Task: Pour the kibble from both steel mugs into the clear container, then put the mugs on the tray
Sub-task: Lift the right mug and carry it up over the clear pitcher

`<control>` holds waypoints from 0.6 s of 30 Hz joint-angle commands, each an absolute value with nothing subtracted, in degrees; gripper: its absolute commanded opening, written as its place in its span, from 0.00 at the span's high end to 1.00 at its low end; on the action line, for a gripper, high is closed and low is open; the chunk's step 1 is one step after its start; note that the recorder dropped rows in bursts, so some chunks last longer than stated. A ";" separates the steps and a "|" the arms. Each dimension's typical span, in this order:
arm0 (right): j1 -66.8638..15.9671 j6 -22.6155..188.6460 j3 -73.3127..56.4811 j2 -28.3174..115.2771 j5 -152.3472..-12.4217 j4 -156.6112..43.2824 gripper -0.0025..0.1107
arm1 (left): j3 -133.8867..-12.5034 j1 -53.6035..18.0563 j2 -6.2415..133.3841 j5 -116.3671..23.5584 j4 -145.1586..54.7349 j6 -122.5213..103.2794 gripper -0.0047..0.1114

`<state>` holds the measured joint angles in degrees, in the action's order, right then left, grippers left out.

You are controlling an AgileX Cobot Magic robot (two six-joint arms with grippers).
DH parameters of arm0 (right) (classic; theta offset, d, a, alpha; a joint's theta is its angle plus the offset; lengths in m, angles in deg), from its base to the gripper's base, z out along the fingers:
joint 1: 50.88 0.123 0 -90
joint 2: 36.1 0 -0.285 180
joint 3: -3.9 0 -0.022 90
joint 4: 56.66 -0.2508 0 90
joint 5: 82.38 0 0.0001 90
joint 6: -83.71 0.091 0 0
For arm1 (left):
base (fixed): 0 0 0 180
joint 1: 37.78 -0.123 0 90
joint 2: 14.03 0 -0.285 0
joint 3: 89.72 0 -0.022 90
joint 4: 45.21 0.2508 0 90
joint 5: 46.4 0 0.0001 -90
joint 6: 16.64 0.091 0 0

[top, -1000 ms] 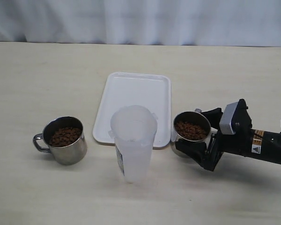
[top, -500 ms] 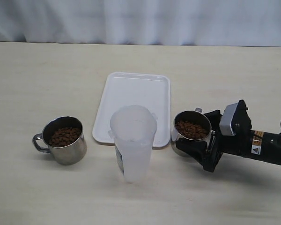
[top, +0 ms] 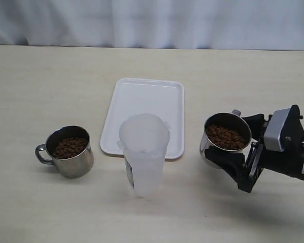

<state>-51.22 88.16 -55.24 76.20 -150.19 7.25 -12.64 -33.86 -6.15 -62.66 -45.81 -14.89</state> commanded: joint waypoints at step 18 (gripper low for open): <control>-51.39 111.29 -61.15 41.93 -137.45 -2.79 0.94 | -12.50 -34.02 -6.24 -62.31 -45.76 -14.73 0.96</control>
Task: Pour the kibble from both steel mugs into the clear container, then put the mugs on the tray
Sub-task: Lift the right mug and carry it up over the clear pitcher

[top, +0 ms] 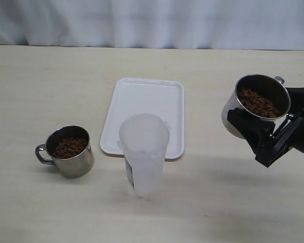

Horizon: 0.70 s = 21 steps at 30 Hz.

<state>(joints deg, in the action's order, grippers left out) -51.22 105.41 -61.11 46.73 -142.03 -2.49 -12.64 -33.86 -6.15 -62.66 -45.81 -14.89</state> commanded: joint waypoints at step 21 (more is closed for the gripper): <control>-51.39 124.88 -61.64 35.21 -125.46 5.80 0.94 | -12.50 -34.02 -6.24 -62.19 -45.76 -14.73 0.96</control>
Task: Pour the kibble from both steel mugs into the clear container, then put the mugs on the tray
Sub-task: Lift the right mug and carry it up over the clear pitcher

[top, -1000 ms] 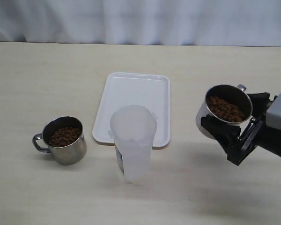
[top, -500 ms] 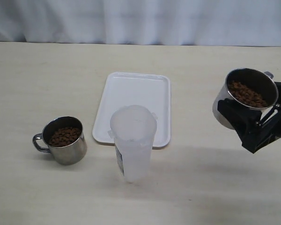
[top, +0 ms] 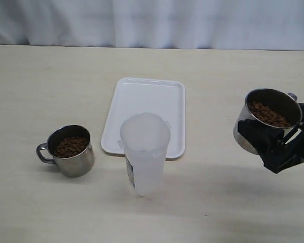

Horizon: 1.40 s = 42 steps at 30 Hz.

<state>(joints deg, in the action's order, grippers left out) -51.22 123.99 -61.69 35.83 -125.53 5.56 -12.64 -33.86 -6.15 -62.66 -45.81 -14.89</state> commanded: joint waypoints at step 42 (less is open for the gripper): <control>-18.65 103.48 -41.77 35.05 -92.69 -10.83 0.94 | -12.50 -34.02 -6.24 -62.34 -45.76 -14.73 0.96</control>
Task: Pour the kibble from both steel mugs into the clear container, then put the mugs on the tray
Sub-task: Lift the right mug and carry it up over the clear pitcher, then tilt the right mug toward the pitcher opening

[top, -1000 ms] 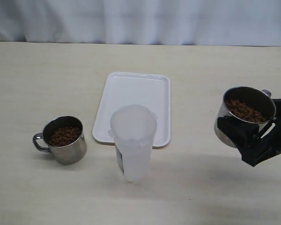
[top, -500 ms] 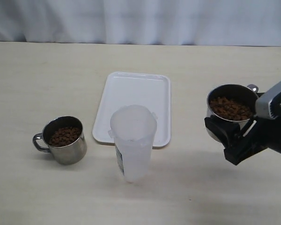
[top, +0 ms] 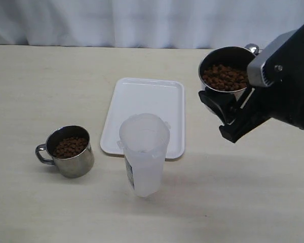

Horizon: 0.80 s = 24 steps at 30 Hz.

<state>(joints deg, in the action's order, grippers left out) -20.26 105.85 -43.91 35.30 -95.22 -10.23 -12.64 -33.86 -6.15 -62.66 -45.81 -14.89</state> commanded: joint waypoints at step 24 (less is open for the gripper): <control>-8.71 88.06 -29.33 49.30 -85.95 -2.64 0.94 | -12.50 -34.02 -6.24 -62.10 -45.76 -14.73 0.96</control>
